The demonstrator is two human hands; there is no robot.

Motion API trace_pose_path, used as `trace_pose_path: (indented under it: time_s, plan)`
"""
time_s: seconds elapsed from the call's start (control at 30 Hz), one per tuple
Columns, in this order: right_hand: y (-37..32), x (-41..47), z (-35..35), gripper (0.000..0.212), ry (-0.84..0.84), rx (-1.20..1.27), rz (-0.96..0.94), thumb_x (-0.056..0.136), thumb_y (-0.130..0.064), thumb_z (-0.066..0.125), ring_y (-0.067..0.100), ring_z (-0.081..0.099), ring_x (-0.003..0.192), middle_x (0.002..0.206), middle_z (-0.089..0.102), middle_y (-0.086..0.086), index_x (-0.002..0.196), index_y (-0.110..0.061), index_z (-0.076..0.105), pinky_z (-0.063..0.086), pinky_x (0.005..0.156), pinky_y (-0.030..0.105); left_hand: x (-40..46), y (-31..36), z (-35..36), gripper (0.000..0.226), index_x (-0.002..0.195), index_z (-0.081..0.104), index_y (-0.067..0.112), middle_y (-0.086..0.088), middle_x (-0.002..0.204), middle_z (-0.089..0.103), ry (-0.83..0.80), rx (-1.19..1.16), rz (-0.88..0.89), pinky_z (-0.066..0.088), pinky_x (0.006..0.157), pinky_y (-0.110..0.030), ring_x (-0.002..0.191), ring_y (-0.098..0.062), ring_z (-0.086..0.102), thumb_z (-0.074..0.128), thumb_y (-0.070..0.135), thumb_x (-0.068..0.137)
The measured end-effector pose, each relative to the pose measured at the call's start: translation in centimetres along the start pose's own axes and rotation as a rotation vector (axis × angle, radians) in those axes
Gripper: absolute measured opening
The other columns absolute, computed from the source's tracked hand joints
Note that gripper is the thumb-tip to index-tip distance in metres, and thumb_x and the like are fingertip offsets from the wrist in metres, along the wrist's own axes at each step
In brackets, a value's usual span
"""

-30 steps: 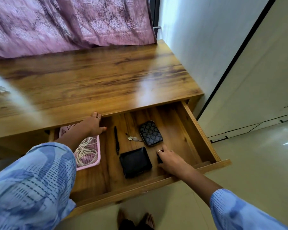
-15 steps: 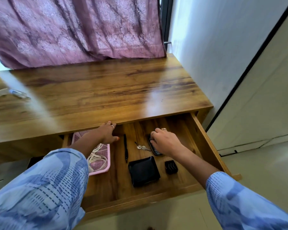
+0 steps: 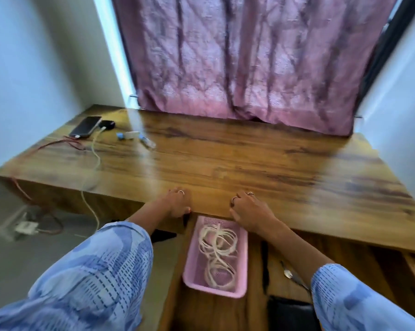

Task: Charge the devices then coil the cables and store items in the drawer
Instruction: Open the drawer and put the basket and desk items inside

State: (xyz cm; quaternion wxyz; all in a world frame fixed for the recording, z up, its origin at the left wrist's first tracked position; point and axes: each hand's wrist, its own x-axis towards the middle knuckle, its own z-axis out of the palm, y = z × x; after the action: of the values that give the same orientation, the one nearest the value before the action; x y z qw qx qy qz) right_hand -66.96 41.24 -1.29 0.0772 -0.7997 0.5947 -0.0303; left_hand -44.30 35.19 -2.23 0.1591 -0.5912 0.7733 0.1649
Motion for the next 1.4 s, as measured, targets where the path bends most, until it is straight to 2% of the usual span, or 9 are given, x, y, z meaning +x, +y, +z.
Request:
trace_pose_path:
  time_s: [0.2,0.37,0.5,0.6,0.8,0.93,1.07,1.17,1.4]
  plan:
    - [-6.2,11.3,1.3,0.029,-0.055,-0.001,-0.029,0.094,-0.030,0.046,0.032,0.051,0.112,0.120,0.050,0.010,0.113,-0.011,0.058,0.046,0.091,0.044,5.3,-11.5,-2.0,0.076,0.149,0.011,0.008,-0.013,0.158,0.009,0.055,-0.031,-0.114,0.020,0.116,-0.052,0.145,-0.034,0.008,0.043,0.048,0.093]
    - [-11.2,20.7,0.7,0.032,-0.056,-0.042,-0.040,0.094,-0.031,0.048,0.028,0.054,0.110,0.121,0.056,0.008,0.120,-0.014,0.057,0.046,0.089,0.039,8.1,-17.5,-3.6,0.075,0.143,0.030,0.012,-0.011,0.152,0.026,0.139,-0.084,-0.114,0.036,0.109,-0.048,0.138,-0.029,0.031,0.057,0.052,0.085]
    - [-15.2,27.4,0.2,0.041,-0.118,-0.027,-0.027,0.093,-0.029,0.051,0.033,0.046,0.127,0.148,0.036,0.012,0.131,-0.015,0.050,0.041,0.101,0.041,8.9,-20.0,-4.6,0.055,0.118,0.053,0.016,-0.005,0.123,0.052,0.092,-0.145,-0.060,0.050,0.086,-0.038,0.105,-0.020,0.054,0.069,0.049,0.077]
    - [-17.5,31.7,-0.2,0.048,-0.143,-0.032,-0.021,0.092,-0.028,0.052,0.034,0.043,0.130,0.155,0.025,0.013,0.139,-0.020,0.044,0.040,0.104,0.042,8.7,-20.4,-5.7,0.045,0.099,0.061,0.018,-0.002,0.103,0.062,0.099,-0.100,0.029,0.044,0.067,-0.028,0.085,-0.015,0.055,0.071,0.053,0.074]
    - [-19.2,38.9,0.2,0.048,-0.221,0.058,0.077,0.094,-0.028,0.048,0.039,0.028,0.139,0.159,0.008,0.016,0.142,-0.029,0.041,0.029,0.111,0.042,9.4,-20.1,-6.6,0.065,0.103,0.063,0.008,-0.008,0.104,0.066,0.138,0.004,0.024,0.050,0.076,-0.032,0.098,-0.023,0.062,0.074,0.060,0.064]
    - [-19.2,40.4,1.6,0.049,-0.245,0.076,0.122,0.094,-0.018,0.043,0.037,0.038,0.133,0.153,0.028,0.012,0.141,-0.030,0.042,0.034,0.109,0.042,10.1,-20.0,-6.5,0.065,0.101,0.064,0.008,-0.011,0.106,0.065,0.159,-0.020,0.001,0.051,0.080,-0.035,0.101,-0.025,0.062,0.080,0.055,0.059]
    - [-19.2,39.4,2.0,0.030,-0.066,0.124,0.119,0.090,-0.009,0.049,0.031,0.061,0.100,0.118,0.064,0.013,0.115,-0.015,0.066,0.043,0.072,0.031,10.5,-19.8,-6.4,0.063,0.098,0.063,0.008,-0.010,0.102,0.066,0.151,-0.028,-0.002,0.050,0.075,-0.034,0.099,-0.025,0.063,0.083,0.052,0.056]
    - [-18.5,37.7,1.6,0.031,-0.069,0.212,0.139,0.090,-0.006,0.051,0.030,0.063,0.099,0.116,0.066,0.012,0.109,-0.019,0.071,0.050,0.081,0.034,10.8,-19.4,-6.8,0.062,0.098,0.061,0.010,-0.008,0.103,0.065,0.134,-0.038,0.003,0.047,0.071,-0.032,0.098,-0.024,0.062,0.085,0.048,0.056]
    - [-13.2,30.2,-0.3,0.052,0.006,0.373,0.175,0.095,-0.011,0.045,0.023,0.053,0.083,0.108,0.062,0.010,0.143,-0.029,0.038,0.040,0.072,0.029,10.7,-16.7,-7.0,0.053,0.110,0.061,0.019,-0.004,0.115,0.062,0.155,-0.037,-0.032,0.043,0.076,-0.033,0.110,-0.025,0.058,0.073,0.054,0.072]
